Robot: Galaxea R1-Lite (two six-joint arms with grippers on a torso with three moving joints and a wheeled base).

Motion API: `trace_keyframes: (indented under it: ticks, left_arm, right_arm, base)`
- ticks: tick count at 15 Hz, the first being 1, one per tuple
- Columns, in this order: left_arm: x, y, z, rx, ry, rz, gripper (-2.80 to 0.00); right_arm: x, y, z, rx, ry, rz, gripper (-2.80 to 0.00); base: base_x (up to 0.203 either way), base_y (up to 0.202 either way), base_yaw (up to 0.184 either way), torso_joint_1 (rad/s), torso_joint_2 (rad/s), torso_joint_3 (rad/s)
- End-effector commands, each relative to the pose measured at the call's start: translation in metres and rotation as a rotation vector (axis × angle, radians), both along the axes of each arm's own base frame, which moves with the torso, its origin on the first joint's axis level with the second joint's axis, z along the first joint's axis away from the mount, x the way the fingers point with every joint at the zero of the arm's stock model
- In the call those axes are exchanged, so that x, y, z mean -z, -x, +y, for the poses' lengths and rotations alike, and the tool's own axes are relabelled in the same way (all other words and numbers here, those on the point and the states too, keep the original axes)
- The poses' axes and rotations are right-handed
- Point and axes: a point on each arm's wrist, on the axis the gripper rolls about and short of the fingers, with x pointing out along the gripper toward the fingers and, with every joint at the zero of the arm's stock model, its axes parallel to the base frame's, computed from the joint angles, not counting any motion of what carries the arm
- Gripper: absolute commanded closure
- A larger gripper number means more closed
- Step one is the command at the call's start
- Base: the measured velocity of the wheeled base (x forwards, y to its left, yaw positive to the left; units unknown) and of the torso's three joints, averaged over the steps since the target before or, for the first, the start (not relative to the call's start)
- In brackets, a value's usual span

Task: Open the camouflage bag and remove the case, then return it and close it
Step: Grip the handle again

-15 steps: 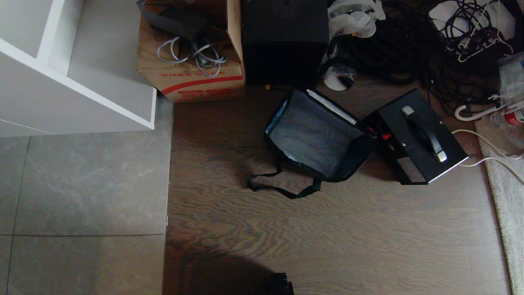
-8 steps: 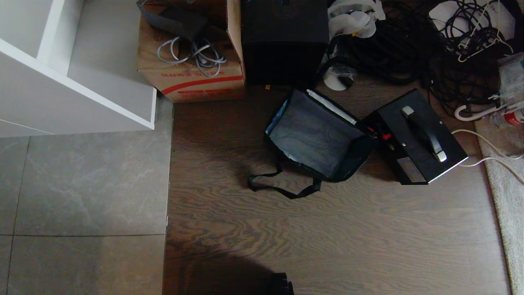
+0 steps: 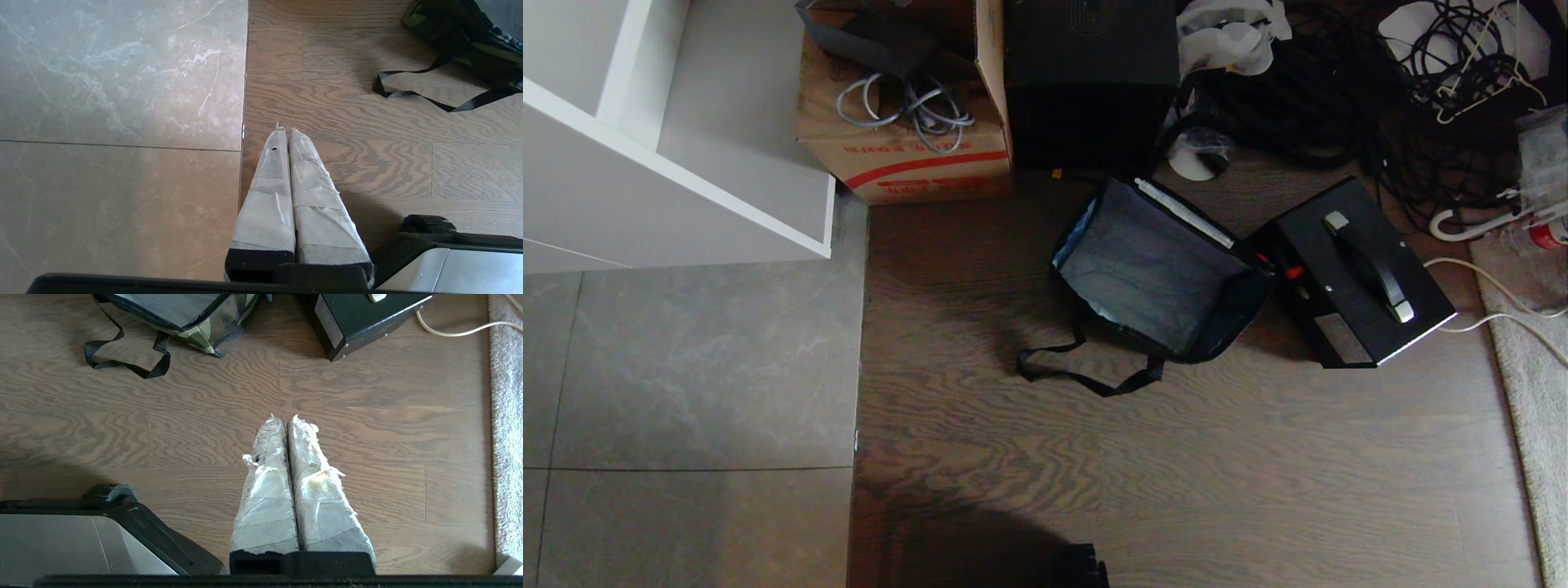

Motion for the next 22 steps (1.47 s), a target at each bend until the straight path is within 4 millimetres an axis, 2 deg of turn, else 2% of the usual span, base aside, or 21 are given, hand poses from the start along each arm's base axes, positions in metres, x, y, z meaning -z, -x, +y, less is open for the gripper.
trace_keyframes:
  ticks: [1, 22]
  left_arm:
    - [0.0000, 0.0000, 0.0000, -0.001, 0.001, 0.000, 0.00]
    - [0.0000, 0.0000, 0.0000, -0.001, 0.001, 0.000, 0.00]
  right_arm:
    - [0.0003, -0.0005, 0.0000, 0.000, 0.000, 0.006, 0.00]
    - [0.0003, -0.0005, 0.0000, 0.000, 0.000, 0.006, 0.00]
  base:
    - [0.000, 0.000, 0.000, 0.000, 0.00, 0.000]
    - [0.000, 0.000, 0.000, 0.000, 0.00, 0.000]
